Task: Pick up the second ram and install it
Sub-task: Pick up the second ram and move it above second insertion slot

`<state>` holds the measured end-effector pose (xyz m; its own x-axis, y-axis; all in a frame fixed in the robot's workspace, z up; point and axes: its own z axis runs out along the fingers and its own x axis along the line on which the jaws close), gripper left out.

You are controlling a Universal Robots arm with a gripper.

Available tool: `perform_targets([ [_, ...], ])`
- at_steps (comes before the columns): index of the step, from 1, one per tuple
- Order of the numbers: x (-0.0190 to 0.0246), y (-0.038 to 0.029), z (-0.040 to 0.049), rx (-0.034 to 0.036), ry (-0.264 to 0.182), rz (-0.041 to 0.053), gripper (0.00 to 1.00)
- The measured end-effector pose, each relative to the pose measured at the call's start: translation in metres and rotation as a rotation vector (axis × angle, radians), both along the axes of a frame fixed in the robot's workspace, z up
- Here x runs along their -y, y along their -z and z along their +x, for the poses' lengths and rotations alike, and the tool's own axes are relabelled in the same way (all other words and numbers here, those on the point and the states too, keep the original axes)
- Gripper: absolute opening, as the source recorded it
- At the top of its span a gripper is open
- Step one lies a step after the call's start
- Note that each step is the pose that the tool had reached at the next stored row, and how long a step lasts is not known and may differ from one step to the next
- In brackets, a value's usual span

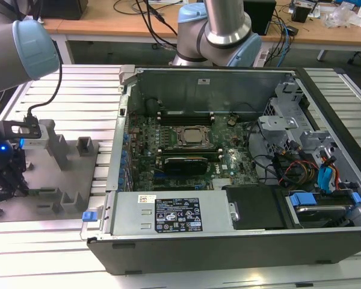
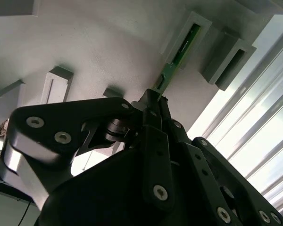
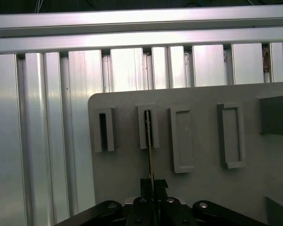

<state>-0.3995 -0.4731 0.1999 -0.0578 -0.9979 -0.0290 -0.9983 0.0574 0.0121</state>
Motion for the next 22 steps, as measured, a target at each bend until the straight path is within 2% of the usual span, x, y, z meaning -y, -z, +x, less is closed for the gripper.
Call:
perform_targets([
  [9,0.0000,-0.0014,0.0000,0.0001,0.000,0.0006,0.14],
  [17,0.0000,-0.0103,0.0000,0.0000,0.000,0.0006,0.14],
  [22,0.0000,-0.0181,0.0000,0.0000,0.000,0.0005,0.14],
])
